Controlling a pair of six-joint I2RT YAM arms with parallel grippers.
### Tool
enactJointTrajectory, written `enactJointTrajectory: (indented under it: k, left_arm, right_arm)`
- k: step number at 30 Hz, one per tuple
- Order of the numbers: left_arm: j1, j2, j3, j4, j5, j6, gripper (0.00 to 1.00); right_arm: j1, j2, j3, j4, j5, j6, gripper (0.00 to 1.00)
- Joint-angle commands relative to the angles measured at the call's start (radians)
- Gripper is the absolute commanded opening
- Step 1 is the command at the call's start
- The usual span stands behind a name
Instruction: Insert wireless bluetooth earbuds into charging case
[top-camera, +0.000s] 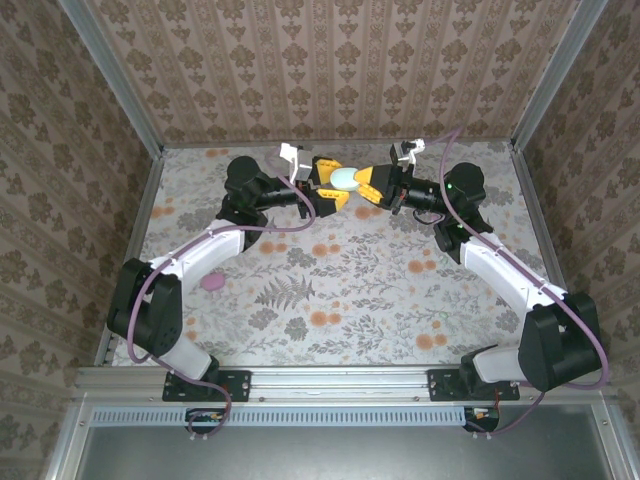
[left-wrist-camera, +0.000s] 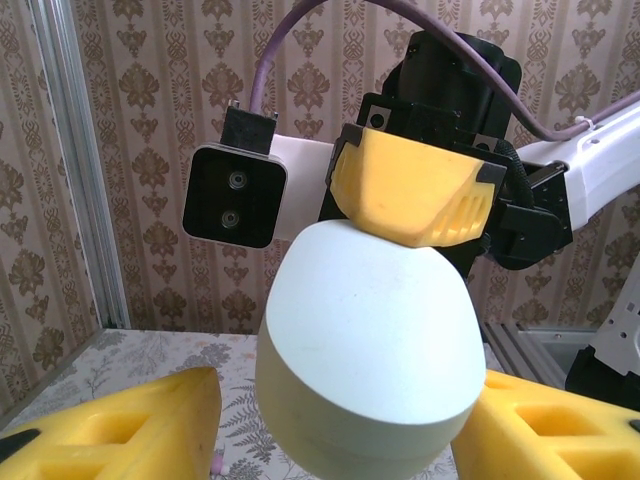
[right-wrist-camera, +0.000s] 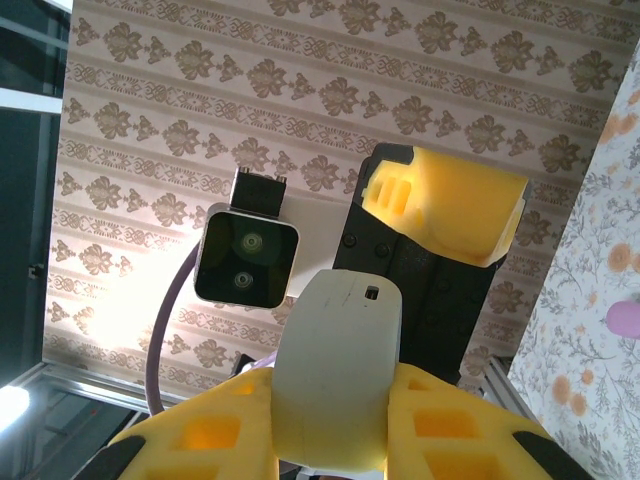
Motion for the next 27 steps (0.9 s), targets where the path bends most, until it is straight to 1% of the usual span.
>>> enactJointTrajectory:
  k: [1, 4, 7, 11, 16, 27]
  left_arm:
    - [-0.004, 0.004, 0.029, 0.050, 0.022, -0.014, 0.61]
    - [-0.005, 0.003, 0.026, 0.054, 0.022, -0.015, 0.63]
    - [-0.004, 0.002, 0.026, 0.054, 0.022, -0.015, 0.63]
    - [-0.004, 0.004, 0.026, 0.052, 0.024, -0.014, 0.61]
    - [-0.005, 0.004, 0.026, 0.053, 0.022, -0.016, 0.62]
    - [-0.007, 0.006, 0.031, 0.052, 0.025, -0.018, 0.60]
  right_arm:
    - [0.002, -0.001, 0.009, 0.041, -0.004, 0.006, 0.21]
    - [0.001, 0.000, 0.007, 0.033, -0.004, 0.002, 0.21]
    - [0.000, 0.001, 0.005, 0.039, -0.003, 0.006, 0.21]
    - [0.000, 0.000, 0.008, 0.038, -0.004, 0.004, 0.21]
    - [0.001, 0.004, 0.003, 0.031, -0.004, -0.001, 0.21]
    - [0.001, 0.003, -0.001, 0.027, -0.004, -0.006, 0.21]
